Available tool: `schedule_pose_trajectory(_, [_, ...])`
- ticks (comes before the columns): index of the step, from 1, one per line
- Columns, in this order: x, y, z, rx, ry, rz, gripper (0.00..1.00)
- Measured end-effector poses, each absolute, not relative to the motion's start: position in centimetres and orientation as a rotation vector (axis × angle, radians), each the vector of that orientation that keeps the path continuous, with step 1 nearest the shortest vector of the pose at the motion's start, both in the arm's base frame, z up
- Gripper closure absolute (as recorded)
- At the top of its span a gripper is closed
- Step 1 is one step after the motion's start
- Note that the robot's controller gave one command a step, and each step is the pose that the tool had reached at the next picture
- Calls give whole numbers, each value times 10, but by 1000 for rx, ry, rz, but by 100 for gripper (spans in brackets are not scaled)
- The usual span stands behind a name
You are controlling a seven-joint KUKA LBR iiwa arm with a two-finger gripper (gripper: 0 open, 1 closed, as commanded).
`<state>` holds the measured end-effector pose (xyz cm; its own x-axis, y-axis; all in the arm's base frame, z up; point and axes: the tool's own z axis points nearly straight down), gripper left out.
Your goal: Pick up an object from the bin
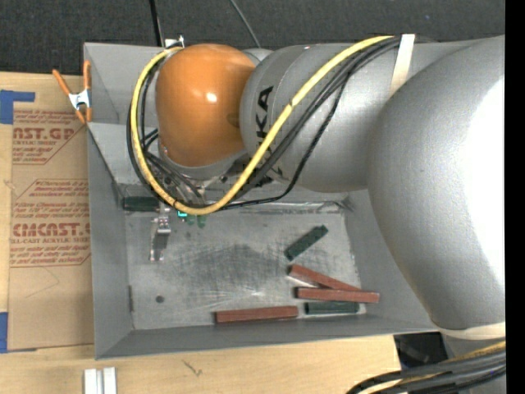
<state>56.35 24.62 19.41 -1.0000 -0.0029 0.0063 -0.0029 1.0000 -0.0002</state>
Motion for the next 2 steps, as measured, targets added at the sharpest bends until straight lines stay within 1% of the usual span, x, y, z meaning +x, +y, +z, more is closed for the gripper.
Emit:
schedule_pose_trajectory(1, [565,246,198,3,-3140,-1,0])
schedule_pose_trajectory(2, [576,233,213,98,-3142,-1,0])
